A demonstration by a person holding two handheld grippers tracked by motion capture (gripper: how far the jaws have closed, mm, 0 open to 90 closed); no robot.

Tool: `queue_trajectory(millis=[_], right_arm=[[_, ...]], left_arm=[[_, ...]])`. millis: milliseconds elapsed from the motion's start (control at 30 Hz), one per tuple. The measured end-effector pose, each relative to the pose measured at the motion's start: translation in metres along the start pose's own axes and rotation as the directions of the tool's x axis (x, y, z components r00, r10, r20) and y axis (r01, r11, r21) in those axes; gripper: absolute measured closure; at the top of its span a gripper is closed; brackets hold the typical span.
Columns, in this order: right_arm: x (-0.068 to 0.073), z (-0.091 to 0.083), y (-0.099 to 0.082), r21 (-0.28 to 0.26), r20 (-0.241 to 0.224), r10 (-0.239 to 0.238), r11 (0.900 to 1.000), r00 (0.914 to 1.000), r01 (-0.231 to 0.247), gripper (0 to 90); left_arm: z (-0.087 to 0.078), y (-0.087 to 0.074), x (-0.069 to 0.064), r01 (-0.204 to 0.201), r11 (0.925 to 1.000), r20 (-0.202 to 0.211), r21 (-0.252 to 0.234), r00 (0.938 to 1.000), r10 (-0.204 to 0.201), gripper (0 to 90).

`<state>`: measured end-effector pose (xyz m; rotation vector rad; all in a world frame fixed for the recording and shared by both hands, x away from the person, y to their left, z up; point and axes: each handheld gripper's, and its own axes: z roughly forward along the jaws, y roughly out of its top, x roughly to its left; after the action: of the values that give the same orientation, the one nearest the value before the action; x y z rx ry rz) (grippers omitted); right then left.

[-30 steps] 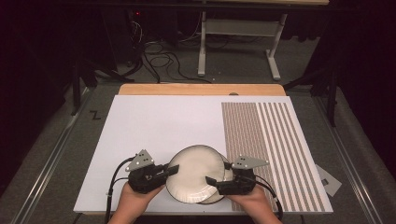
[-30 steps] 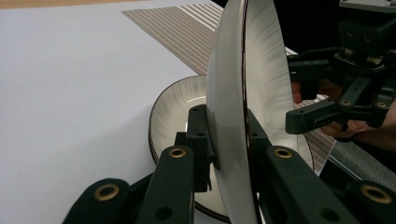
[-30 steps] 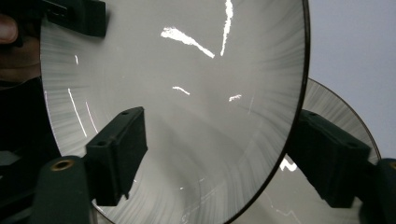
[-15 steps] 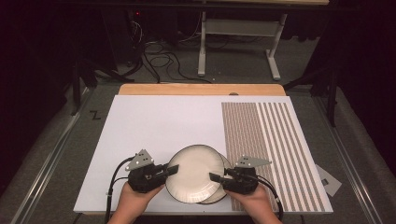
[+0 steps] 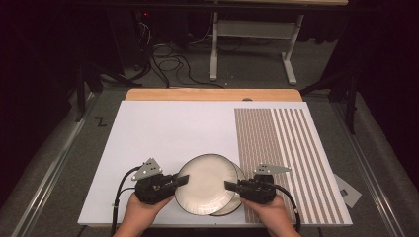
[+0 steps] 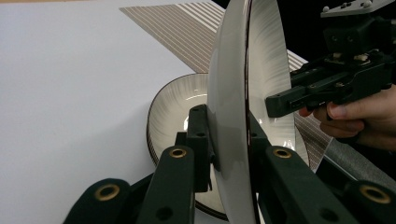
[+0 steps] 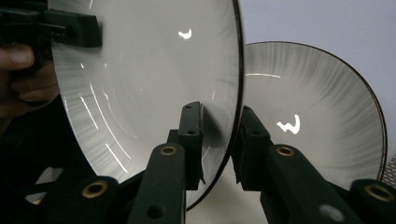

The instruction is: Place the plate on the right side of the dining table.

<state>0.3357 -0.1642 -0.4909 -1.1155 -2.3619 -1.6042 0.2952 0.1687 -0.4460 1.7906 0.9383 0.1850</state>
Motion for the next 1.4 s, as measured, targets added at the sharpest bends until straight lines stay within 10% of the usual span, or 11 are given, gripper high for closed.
queue_trajectory(millis=[1400], right_arm=[[0.002,-0.039,0.018,-0.148,0.136,-0.081,0.9839,0.9874,0.101,82.7]], left_arm=[[0.023,0.013,-0.016,-0.018,0.9986,-0.035,-0.049,0.9993,0.016,79.2]])
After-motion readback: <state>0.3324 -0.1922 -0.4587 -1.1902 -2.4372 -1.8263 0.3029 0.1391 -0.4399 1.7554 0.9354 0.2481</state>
